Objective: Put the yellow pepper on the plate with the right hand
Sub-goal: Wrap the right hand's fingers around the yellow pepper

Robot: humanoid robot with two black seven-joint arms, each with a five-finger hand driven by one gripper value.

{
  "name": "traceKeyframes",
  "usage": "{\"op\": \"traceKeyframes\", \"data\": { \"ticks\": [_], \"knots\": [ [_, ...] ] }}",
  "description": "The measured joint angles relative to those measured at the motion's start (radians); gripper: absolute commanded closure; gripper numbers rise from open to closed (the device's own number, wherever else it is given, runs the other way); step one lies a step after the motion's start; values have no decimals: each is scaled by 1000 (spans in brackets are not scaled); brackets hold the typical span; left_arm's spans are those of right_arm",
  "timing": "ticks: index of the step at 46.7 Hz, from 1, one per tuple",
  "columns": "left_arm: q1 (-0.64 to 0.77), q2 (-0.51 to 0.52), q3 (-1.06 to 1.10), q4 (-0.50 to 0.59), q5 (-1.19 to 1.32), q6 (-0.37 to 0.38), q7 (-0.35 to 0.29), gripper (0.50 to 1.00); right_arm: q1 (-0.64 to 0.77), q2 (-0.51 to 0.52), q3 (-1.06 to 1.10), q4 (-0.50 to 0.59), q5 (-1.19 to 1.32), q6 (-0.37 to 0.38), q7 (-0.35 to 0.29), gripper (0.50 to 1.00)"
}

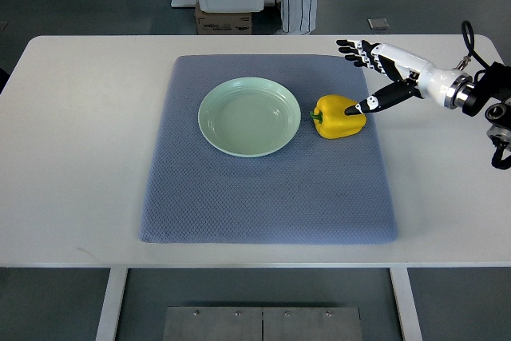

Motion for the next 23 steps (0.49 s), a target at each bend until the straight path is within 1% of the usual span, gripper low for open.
{"op": "traceKeyframes", "data": {
  "ticks": [9,15,23],
  "knots": [
    [0,0,0,0,0,0,0,500,38,45,-127,-10,-35,-90,4,507],
    [0,0,0,0,0,0,0,500,48,70,-177,-26,-36,-120,5,507],
    [0,0,0,0,0,0,0,500,63,115,-243,-74,-38,-153,6,509]
  ]
}}
